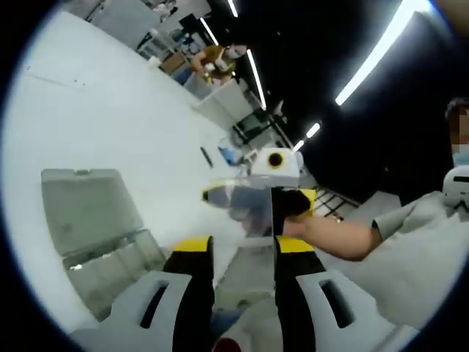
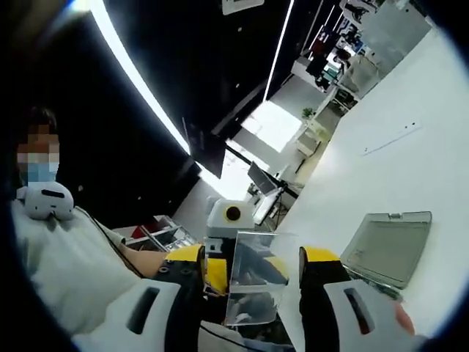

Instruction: Insert the divider into the dual guide fixture by aligning both edges with the guide slots and pushing it downward to the bottom, including one-sided entry, uneven engagement, binding, and posture correction.

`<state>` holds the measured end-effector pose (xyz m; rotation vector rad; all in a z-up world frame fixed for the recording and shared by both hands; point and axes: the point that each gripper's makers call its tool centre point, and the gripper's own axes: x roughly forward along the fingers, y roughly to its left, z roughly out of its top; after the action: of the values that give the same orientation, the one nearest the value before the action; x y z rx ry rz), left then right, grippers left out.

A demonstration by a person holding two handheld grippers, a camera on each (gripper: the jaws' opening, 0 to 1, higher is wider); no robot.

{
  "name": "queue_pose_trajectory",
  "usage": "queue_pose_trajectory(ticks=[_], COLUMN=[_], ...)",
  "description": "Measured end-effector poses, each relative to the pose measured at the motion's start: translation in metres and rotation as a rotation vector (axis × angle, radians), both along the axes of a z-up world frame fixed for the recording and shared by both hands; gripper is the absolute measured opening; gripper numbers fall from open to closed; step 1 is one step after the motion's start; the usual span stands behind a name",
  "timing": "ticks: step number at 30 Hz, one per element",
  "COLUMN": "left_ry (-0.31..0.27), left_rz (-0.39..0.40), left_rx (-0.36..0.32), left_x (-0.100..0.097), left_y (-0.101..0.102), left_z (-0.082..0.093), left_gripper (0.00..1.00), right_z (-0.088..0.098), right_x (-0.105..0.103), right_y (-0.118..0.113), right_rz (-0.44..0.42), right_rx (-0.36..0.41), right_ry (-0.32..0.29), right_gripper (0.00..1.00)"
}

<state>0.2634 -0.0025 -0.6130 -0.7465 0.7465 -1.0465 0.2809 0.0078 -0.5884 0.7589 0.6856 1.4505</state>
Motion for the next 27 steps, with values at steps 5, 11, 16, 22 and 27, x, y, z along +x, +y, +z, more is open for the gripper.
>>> queue_pose_trajectory(ticks=[5,11,16,22,27], left_ry=[-0.004,-0.008,-0.007,-0.01,-0.009], left_rz=[-0.013,-0.026,-0.035,-0.042,-0.046], left_rx=[-0.007,-0.015,-0.021,-0.026,-0.032], left_x=[-0.0005,-0.0008,-0.0021,-0.0024,-0.0026], left_y=[-0.0019,-0.0051,-0.0072,-0.0076,-0.0076], left_z=[0.0019,0.0038,0.0043,0.0039,0.005], left_gripper=[0.28,0.28,0.28,0.28,0.28], right_z=[0.0008,0.002,0.0014,0.0003,-0.0012], right_x=[0.0003,0.0005,-0.0005,-0.0002,0.0018], right_y=[0.0018,0.0032,0.0035,0.0022,0.001], right_rz=[0.012,0.029,0.04,0.043,0.042], right_rx=[0.01,0.023,0.022,0.021,0.023], right_ry=[0.007,0.022,0.027,0.03,0.04], right_gripper=[0.49,0.43,0.39,0.36,0.33])
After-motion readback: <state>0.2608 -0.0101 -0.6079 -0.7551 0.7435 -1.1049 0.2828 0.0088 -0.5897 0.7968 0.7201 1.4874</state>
